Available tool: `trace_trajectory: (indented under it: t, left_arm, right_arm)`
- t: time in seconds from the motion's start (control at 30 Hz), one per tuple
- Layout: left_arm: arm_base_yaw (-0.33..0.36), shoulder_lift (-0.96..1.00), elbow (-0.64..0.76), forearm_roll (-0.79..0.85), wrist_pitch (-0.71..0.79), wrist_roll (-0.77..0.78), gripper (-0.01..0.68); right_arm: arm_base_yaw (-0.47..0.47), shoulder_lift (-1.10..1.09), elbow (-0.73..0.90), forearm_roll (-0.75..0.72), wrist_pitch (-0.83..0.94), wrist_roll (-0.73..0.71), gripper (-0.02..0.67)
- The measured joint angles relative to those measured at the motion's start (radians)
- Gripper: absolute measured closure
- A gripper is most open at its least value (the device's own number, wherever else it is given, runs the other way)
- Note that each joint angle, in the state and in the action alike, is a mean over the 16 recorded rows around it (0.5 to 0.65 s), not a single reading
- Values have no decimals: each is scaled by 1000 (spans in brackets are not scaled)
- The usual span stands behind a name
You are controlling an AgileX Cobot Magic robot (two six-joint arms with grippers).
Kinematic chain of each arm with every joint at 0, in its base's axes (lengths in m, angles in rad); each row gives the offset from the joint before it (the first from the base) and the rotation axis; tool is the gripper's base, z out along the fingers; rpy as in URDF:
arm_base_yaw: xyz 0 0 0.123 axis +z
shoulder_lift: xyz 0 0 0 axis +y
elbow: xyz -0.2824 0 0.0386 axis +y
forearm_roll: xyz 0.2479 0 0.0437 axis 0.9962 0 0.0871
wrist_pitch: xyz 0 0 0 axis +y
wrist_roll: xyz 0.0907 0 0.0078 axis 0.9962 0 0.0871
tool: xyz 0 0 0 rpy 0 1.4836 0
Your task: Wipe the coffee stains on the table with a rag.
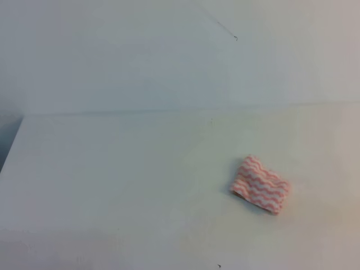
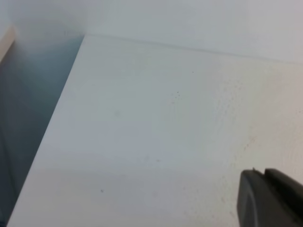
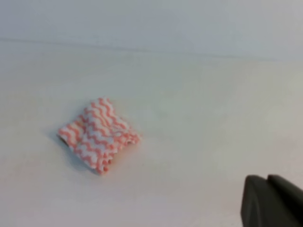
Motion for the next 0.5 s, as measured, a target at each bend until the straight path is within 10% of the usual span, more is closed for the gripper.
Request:
trace_trajectory:
  t: [0.5]
  left_arm:
    - [0, 0, 5, 0, -1, 0, 674]
  right_arm:
    - [-308, -235, 0, -10, 24, 5, 649]
